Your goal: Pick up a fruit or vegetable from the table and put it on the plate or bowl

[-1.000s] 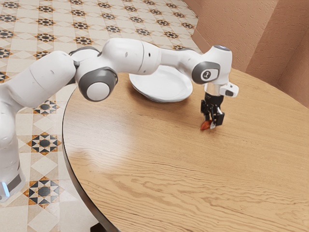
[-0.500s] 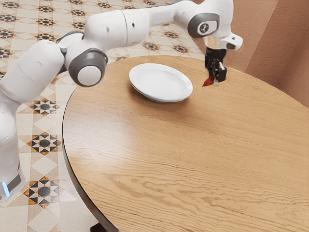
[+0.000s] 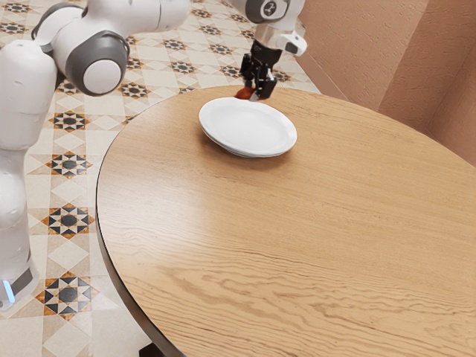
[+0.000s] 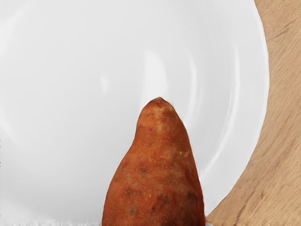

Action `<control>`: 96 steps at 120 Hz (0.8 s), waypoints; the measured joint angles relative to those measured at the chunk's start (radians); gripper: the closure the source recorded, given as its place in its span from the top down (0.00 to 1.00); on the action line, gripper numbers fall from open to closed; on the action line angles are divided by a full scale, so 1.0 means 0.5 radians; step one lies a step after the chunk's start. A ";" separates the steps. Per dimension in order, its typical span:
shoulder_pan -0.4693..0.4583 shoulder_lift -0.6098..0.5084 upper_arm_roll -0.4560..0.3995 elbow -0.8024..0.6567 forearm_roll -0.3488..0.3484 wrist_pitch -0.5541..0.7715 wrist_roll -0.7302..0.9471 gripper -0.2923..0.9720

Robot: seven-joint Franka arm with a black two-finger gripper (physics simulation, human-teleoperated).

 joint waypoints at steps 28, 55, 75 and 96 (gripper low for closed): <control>-0.003 -0.001 0.017 -0.017 -0.024 -0.028 0.066 0.62; -0.004 -0.004 0.008 -0.019 -0.050 -0.027 0.113 0.74; -0.020 -0.024 -0.094 -0.004 -0.051 0.034 0.125 0.76; -0.015 -0.035 -0.097 -0.007 -0.086 0.080 0.128 0.77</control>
